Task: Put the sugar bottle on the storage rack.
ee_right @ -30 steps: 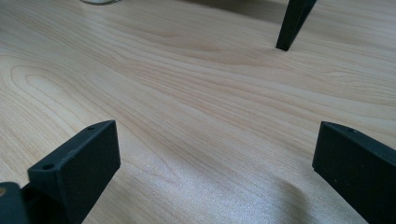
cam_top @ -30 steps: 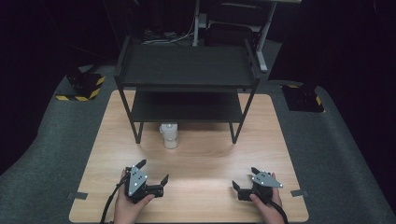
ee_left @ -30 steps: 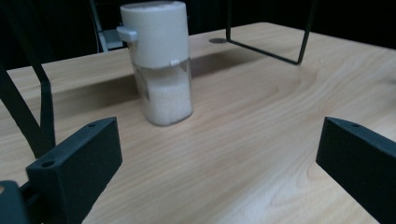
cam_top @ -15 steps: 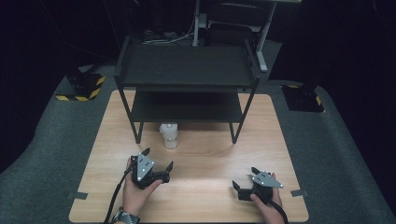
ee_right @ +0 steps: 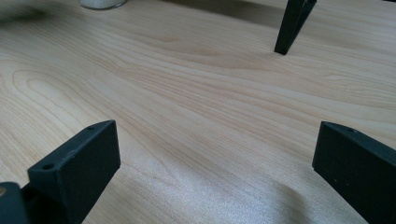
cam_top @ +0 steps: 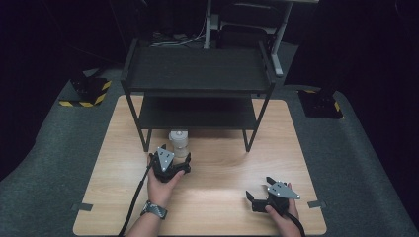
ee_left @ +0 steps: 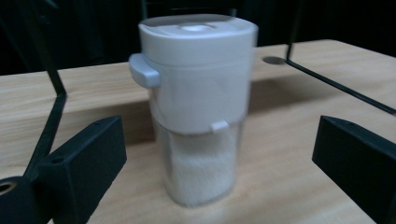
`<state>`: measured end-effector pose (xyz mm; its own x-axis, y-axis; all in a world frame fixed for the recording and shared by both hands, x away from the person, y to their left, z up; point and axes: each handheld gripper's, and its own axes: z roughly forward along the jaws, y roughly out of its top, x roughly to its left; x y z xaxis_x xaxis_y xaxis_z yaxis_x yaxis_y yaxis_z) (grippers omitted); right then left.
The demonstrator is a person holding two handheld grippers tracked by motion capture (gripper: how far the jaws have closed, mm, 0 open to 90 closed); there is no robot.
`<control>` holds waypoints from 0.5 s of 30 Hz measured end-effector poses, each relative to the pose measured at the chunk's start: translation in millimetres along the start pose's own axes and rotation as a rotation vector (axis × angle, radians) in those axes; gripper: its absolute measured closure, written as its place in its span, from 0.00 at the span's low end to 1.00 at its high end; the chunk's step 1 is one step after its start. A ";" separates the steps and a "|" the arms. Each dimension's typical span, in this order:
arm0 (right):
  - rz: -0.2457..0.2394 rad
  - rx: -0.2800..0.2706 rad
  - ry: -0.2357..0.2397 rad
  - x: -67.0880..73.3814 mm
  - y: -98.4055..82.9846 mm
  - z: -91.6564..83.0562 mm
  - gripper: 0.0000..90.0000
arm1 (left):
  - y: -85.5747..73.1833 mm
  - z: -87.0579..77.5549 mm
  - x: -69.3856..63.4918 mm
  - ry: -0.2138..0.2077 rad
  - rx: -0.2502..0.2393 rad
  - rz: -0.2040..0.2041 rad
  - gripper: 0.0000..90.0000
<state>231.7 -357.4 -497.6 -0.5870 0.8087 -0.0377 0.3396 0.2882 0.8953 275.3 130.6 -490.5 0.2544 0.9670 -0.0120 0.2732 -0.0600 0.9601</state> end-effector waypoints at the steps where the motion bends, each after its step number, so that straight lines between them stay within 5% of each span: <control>1: 0.002 -0.001 0.000 -0.2 -0.2 0.0 0.01 | 0.8 3.6 -2.8 0.013 0.003 -0.001 0.06; 11: 0.006 -0.013 0.004 -1.3 -2.3 -0.7 0.01 | 1.4 30.7 -17.0 0.095 0.007 -0.045 0.14; 15: 0.008 -0.019 0.003 -1.7 -3.2 -0.7 0.01 | -2.8 34.6 -19.6 0.114 -0.022 -0.037 0.26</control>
<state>231.1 -360.0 -500.1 -0.5868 0.8092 -0.0294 0.3303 0.2724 0.9037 301.6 103.3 -502.7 0.1371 0.9904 -0.0164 0.2598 -0.0200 0.9655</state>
